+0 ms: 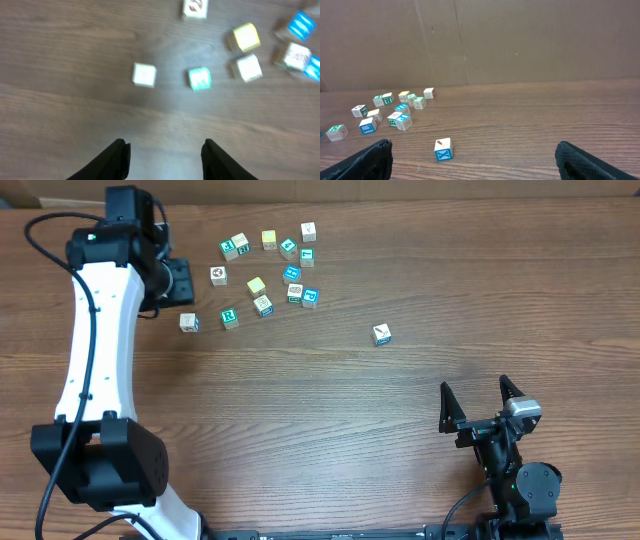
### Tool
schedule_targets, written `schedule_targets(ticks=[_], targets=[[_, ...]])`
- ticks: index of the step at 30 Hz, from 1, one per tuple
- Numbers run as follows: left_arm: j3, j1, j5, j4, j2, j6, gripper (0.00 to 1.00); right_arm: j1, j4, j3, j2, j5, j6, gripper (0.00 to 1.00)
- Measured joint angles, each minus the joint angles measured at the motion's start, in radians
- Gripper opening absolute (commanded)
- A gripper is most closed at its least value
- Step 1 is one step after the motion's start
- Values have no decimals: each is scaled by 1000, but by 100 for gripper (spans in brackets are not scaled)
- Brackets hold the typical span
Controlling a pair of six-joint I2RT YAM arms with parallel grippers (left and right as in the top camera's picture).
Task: Form a horizontal line
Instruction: 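Grasp the white umbrella block numbered 7 with the left gripper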
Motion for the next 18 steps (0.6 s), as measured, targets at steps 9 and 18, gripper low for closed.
schedule_targets(ticks=[9,18], targets=[[-44,-203,-17,-73,-2,-77,55,0,0,0,0,0,1,100],[-50,-143,-192,74,-2,-127,69,0,0,0,0,0,1,100]])
